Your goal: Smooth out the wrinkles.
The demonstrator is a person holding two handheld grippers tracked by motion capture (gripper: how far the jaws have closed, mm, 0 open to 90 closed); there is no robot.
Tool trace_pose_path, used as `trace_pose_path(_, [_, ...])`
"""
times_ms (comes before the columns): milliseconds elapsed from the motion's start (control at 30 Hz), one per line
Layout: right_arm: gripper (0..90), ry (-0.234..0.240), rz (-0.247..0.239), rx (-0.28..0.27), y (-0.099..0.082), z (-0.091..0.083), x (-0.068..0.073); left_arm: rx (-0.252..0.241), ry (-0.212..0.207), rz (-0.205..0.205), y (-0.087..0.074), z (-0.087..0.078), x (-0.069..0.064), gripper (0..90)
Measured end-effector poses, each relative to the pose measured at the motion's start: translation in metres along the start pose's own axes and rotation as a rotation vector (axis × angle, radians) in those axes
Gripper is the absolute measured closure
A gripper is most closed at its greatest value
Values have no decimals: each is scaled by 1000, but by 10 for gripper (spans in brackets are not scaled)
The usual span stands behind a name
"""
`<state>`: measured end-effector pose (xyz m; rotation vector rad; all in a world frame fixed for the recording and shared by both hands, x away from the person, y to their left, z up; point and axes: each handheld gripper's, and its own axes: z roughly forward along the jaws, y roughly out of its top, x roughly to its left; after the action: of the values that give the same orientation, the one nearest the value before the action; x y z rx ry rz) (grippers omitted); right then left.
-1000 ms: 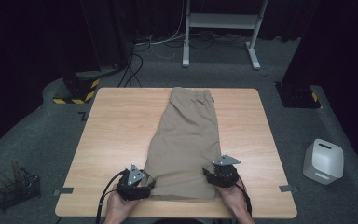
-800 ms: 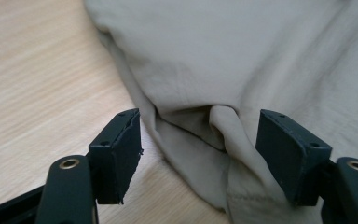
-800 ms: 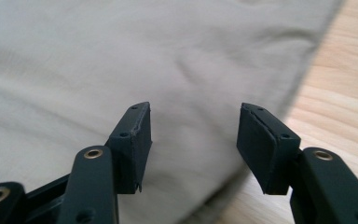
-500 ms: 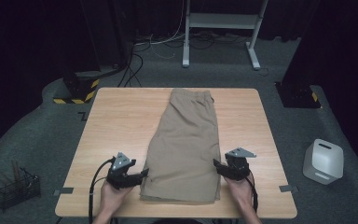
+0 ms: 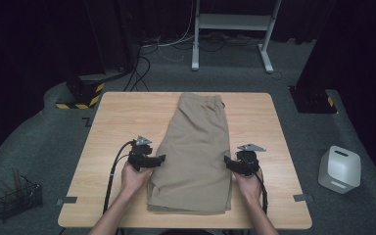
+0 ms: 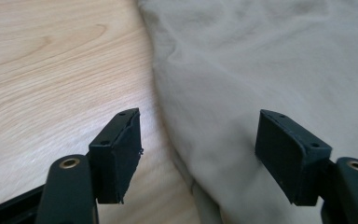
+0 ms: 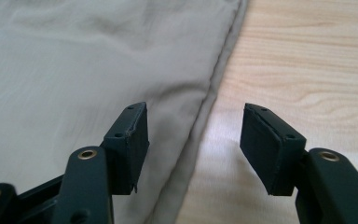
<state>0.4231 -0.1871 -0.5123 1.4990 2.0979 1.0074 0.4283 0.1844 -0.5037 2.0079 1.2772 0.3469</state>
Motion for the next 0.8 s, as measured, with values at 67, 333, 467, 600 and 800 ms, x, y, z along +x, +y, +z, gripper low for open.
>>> trace_pose_path(67, [419,-11,12,15,3,3,1,16,9,4,3,7,1,309])
trace_pose_path(333, [400,-45,-13,55,9,17,8,58,40,25,10,23,-1,298])
trace_pose_path(467, [398,-74,-76,85,10,18,15,57,61,65,9,24,-7,358])
trace_pose_path(600, [416,-70,-86,68,4,14,17,54,56,67,8,23,-10,423])
trace_pose_path(800, [526,-49,-107,82,2,10,20,50,31,71,7,21,-15,562])
